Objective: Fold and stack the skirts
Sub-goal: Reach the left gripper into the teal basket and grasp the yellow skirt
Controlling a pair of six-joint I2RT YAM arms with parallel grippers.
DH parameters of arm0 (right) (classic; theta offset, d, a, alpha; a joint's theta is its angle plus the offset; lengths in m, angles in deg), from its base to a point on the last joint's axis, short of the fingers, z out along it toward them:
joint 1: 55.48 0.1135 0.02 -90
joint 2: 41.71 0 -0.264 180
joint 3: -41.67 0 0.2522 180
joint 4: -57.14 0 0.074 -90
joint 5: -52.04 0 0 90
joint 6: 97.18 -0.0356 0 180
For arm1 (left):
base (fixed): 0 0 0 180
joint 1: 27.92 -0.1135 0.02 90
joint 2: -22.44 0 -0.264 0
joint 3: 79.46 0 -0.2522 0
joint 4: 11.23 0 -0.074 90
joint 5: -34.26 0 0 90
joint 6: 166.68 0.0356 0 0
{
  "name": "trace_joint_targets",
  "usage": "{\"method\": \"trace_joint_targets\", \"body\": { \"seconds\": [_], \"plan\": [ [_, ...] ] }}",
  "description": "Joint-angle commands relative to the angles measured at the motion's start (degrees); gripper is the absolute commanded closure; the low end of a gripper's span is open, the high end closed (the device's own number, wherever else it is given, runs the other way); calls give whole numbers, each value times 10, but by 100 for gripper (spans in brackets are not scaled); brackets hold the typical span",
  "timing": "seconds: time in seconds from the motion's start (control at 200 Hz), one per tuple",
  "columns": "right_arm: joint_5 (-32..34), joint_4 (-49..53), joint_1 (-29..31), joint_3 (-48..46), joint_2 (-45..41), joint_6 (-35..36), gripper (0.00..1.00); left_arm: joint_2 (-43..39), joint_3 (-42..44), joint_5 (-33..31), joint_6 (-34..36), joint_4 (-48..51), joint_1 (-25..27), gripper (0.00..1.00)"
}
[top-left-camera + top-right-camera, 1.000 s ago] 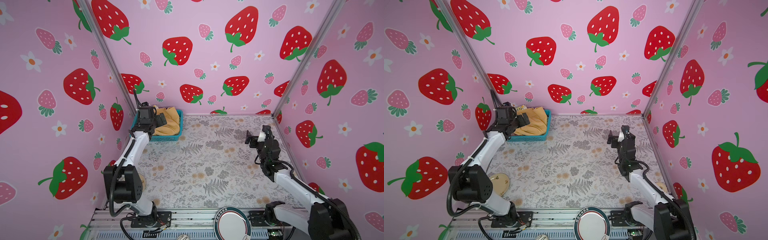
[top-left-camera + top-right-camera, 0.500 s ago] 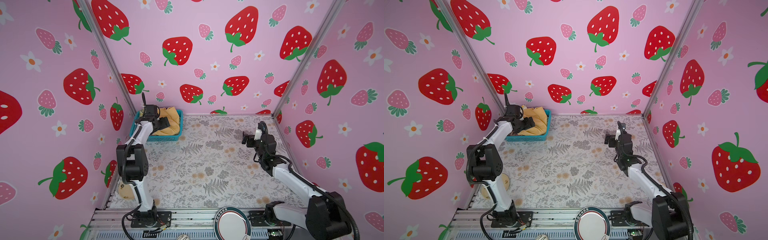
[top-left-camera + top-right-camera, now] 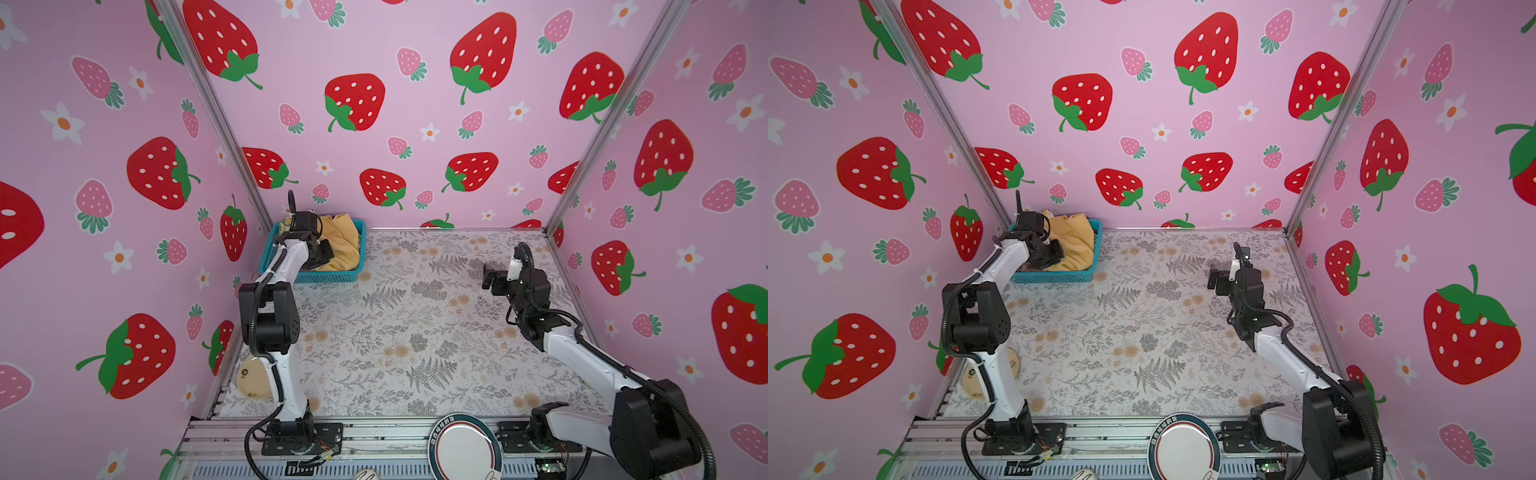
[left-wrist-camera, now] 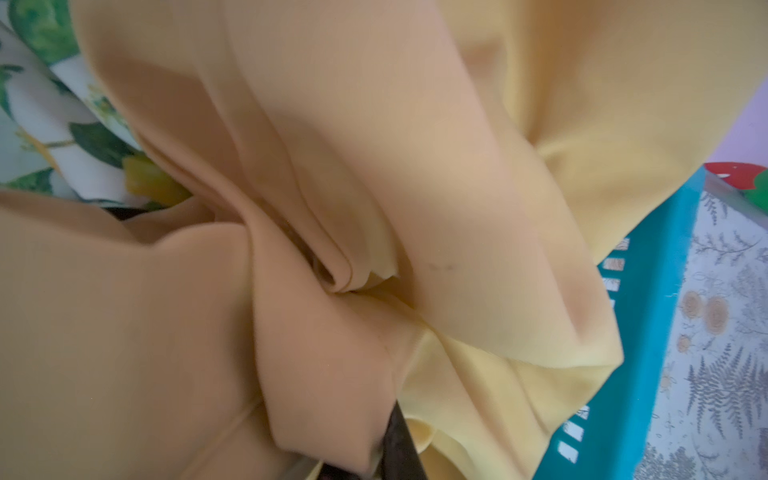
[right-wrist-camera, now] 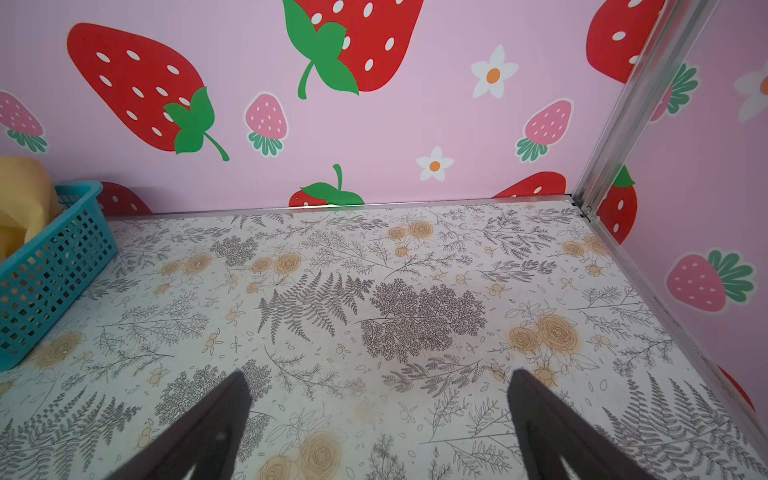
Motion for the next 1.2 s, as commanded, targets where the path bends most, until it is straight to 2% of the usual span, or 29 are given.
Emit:
{"method": "trace_joint_targets", "body": {
  "seconds": [0.0, 0.29, 0.6, 0.906, 1.091, 1.191],
  "plan": [
    [-4, 1, 3, 16, -10, -13, 0, -18, -17, 23, -7, 9, 2, 100],
    [-16, 1, 3, 23, -14, -16, 0, -85, 18, 116, -7, -29, 14, 100],
    [-19, -3, 3, 33, -11, -19, 0, -177, 22, 163, -15, -35, 60, 100],
    [-4, 0, 3, 51, -18, -8, 0, -251, 5, 156, -18, -32, 156, 100],
    [36, 11, 3, 57, -39, -17, 0, -275, -4, 114, -5, -22, 261, 100],
    [50, 26, 2, 61, -45, -30, 0, -271, 17, 85, -3, -32, 320, 100]
  ]
}}
